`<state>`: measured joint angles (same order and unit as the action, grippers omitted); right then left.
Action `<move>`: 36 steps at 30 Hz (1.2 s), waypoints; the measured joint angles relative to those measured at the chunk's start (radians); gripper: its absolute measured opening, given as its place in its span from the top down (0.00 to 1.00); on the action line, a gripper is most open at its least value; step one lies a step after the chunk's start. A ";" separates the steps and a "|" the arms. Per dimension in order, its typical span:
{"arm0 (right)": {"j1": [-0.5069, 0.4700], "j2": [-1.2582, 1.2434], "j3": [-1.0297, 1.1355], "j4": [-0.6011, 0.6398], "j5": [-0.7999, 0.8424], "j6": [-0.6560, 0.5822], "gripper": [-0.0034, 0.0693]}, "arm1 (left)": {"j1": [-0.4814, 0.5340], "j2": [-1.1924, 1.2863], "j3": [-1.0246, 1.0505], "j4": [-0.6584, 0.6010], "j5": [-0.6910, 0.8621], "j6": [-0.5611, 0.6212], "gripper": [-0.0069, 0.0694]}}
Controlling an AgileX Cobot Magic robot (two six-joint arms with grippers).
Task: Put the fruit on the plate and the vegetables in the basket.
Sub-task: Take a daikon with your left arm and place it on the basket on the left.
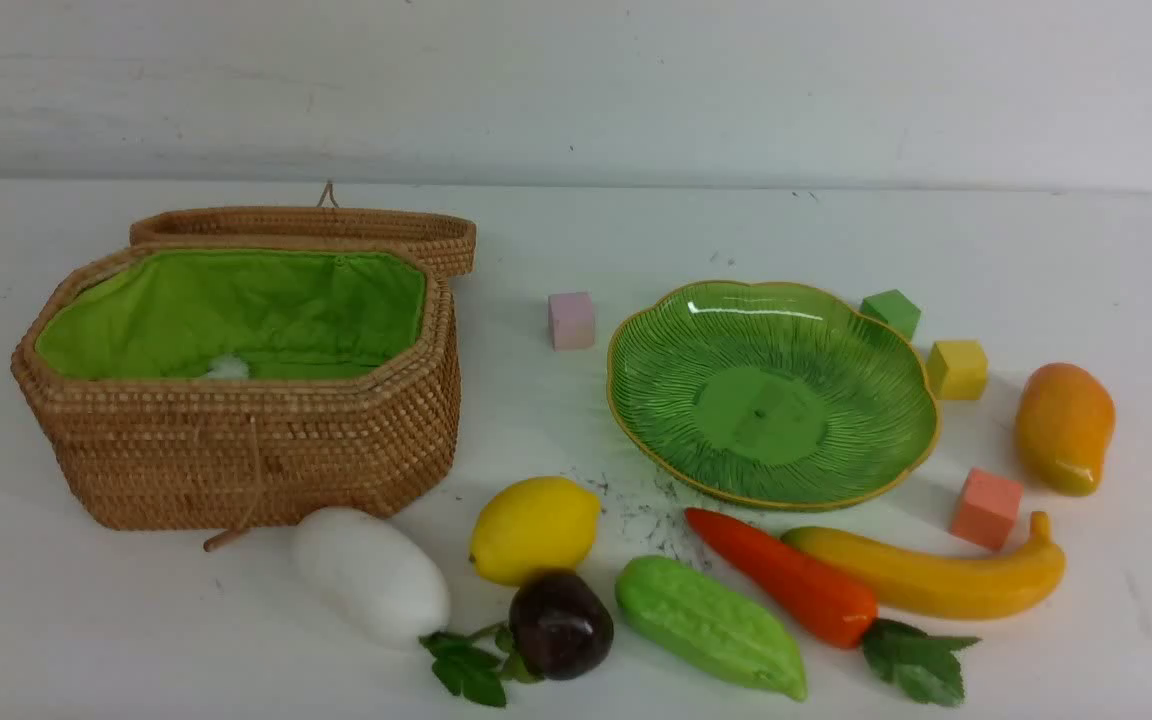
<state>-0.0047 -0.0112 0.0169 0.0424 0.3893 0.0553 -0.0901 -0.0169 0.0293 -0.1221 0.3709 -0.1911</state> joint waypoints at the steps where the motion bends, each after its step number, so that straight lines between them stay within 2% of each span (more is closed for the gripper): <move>1: 0.000 0.000 0.000 0.000 0.000 0.000 0.62 | 0.000 0.000 0.000 0.000 0.000 0.000 0.60; 25: 0.000 0.000 0.000 0.000 0.000 0.000 0.62 | 0.000 0.000 0.000 0.000 -0.013 0.000 0.60; 28: 0.000 0.000 0.000 0.000 0.000 0.000 0.62 | 0.000 0.000 0.000 -0.075 -0.098 -0.050 0.60; 34: 0.000 0.000 0.000 0.000 0.000 0.000 0.62 | 0.000 0.000 0.000 -0.434 -0.234 -0.266 0.60; 36: 0.000 0.000 0.000 0.000 0.000 0.000 0.62 | 0.000 0.000 0.000 -0.500 -0.292 -0.288 0.60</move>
<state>-0.0047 -0.0112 0.0169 0.0424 0.3893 0.0553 -0.0901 -0.0169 0.0293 -0.6217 0.0786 -0.4786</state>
